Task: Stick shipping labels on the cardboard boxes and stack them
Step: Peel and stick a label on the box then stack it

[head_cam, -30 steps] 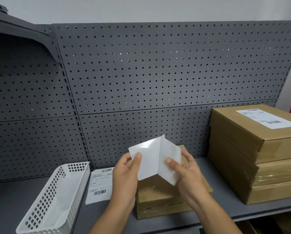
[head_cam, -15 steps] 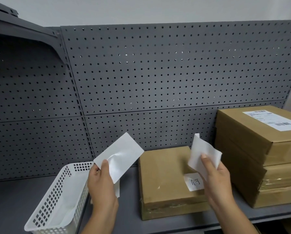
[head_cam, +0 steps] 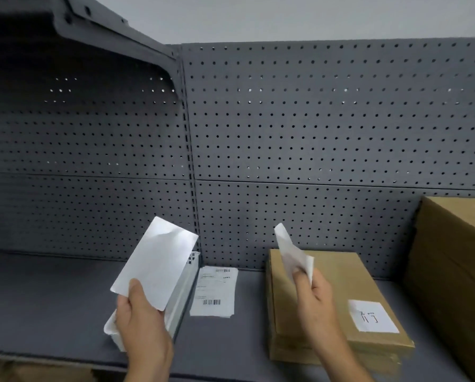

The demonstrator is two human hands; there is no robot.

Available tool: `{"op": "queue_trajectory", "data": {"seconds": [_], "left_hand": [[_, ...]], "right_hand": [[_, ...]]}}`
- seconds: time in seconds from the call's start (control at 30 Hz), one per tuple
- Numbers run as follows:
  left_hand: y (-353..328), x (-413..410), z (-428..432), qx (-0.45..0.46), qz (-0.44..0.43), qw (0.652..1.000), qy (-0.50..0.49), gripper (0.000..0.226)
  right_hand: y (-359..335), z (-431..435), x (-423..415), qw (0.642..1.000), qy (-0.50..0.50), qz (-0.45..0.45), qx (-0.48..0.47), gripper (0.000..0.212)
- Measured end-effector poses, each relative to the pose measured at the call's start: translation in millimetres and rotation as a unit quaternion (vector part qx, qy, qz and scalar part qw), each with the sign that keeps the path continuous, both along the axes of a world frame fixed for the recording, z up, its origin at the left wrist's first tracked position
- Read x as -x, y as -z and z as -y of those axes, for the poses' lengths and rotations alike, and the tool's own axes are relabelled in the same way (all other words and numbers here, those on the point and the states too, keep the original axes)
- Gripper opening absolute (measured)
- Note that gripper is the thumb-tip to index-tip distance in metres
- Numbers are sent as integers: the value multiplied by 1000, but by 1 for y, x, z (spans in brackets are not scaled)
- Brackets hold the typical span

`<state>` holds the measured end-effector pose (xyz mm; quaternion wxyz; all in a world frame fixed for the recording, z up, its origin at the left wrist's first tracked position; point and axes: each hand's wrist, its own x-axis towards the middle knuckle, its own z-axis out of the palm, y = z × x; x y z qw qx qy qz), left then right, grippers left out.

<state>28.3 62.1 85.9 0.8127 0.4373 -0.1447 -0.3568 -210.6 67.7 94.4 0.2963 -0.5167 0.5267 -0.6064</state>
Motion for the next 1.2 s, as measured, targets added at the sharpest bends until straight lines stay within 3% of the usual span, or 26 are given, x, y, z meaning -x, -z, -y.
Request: {"op": "queue_trajectory", "data": {"seconds": [0.03,0.13,0.3,0.53,0.6,0.73,0.8,1.03,1.13,1.2], "left_hand": [[0,-10,-2,-2,-2,1000,-13,23],[1,-41,-11,-4,-8,999,-40,24],[5,-83,-20,5,-19,997,-71,19],[6,-120,-18,9,-19,996,-87,18],[6,-128,-17,5,-18,996,-85,17],[8,-140,-13,-4,-20,997,-77,18],[10,-146,-11,-8,-19,997,-75,20],[11,-155,-8,-13,-11,997,-71,22],[11,-157,-9,-12,-3,998,-66,21],[11,-157,-9,-9,-1,998,-59,22]], "right_hand": [[2,5,-12,1000,-20,-4,5,21],[8,15,-47,996,-72,-53,19,40],[17,38,-107,970,-112,-214,21,43],[12,67,-197,875,-125,-467,28,51],[18,80,-217,809,-116,-575,-31,52],[34,97,-241,638,-155,-741,-143,41],[35,97,-248,601,-182,-764,-147,33],[23,92,-261,545,-281,-761,-210,19],[21,93,-266,515,-308,-764,-238,24],[21,94,-266,516,-309,-759,-250,26]]}}
